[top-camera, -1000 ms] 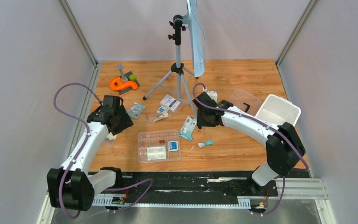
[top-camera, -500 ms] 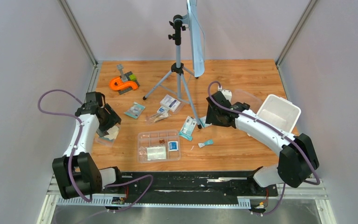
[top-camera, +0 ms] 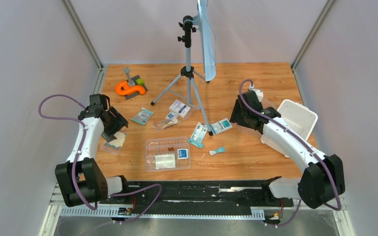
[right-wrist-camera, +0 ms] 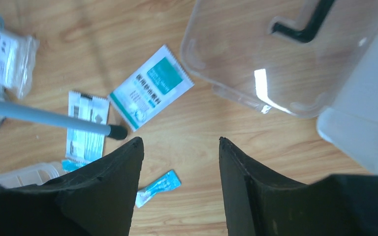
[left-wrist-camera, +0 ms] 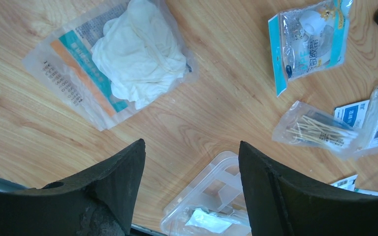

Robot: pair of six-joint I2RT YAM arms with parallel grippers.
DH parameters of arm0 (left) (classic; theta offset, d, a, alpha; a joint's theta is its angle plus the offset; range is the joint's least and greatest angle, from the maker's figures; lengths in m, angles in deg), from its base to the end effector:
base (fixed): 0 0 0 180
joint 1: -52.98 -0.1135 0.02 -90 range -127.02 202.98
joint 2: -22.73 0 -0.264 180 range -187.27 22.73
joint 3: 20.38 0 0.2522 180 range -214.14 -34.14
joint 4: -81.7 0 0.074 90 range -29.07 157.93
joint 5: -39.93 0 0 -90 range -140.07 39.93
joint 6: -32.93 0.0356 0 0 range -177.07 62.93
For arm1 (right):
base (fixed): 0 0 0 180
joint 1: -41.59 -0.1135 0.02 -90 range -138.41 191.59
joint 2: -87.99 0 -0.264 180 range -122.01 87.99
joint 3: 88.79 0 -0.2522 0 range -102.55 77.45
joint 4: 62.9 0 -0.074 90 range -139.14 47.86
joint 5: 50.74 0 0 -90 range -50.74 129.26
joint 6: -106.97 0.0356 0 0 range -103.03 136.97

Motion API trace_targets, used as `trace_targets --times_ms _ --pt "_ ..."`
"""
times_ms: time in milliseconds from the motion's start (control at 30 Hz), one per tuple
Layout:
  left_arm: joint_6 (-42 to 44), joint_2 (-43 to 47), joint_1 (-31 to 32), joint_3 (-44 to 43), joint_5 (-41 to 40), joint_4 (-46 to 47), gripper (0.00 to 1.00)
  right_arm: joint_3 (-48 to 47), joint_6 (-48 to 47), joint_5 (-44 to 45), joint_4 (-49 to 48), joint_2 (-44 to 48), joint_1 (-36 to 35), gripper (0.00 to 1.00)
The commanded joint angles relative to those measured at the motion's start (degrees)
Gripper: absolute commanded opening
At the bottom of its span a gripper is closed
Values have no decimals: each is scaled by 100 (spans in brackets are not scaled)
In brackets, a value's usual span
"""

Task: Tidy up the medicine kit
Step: Pick up the medical item at the center of the board.

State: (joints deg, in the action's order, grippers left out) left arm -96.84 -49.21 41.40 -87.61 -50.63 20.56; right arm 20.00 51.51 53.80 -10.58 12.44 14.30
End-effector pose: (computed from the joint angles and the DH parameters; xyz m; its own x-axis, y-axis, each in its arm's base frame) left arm 0.2295 0.0474 0.2438 -0.5562 -0.7669 -0.3202 -0.7291 0.6351 -0.2549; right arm 0.2398 0.1137 0.2595 -0.7937 0.2081 -0.5716 0.1564 0.9779 0.1388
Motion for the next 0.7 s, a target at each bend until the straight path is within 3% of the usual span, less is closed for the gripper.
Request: trace_targets --times_ms 0,133,300,500,667 --pt "-161 156 -48 -236 82 26 77 -185 -377 -34 -264 329 682 57" --pt "-112 223 -51 -190 195 28 77 -357 -437 -395 -312 216 1288 58" --pt "-38 411 -40 -101 274 41 77 -440 -427 -851 -446 -263 1319 58" --pt "26 533 -43 -1 387 57 77 -162 -121 -1305 -750 -788 892 56" --pt "102 573 -38 -3 404 32 77 89 -432 -1363 -770 -1005 251 56"
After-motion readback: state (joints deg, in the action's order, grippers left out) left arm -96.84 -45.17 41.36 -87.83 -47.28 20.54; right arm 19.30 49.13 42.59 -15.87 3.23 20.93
